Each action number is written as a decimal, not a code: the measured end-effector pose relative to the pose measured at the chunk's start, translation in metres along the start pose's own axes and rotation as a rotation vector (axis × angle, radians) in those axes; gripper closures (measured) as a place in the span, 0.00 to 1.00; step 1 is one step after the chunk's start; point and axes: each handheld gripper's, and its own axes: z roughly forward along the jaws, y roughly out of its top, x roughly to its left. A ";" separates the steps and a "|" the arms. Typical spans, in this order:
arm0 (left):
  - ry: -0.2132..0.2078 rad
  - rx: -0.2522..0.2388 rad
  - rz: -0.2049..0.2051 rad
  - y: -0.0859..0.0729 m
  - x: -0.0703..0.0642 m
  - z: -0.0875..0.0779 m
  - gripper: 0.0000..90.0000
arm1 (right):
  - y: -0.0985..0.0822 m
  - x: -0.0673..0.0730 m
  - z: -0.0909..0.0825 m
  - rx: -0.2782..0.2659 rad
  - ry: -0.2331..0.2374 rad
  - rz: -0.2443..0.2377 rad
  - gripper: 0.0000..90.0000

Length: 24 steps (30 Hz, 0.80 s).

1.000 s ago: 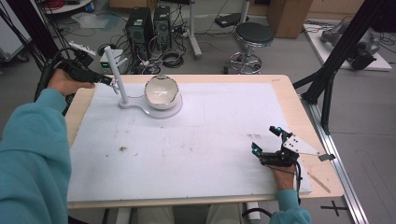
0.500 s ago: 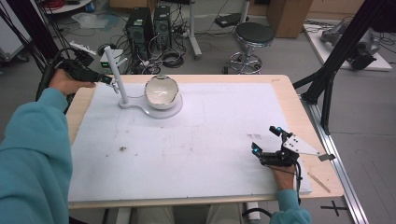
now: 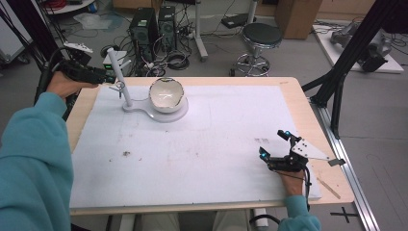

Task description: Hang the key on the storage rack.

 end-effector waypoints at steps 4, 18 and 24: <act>0.062 -0.115 0.018 -0.010 -0.010 -0.013 0.06 | 0.000 0.000 0.000 0.001 -0.001 0.000 0.01; 0.048 -0.361 0.080 -0.081 -0.069 -0.048 0.02 | 0.000 -0.001 0.000 -0.002 -0.003 0.006 0.01; 0.013 -0.460 0.071 -0.113 -0.092 -0.044 0.02 | 0.000 -0.001 0.000 0.000 0.001 0.008 0.01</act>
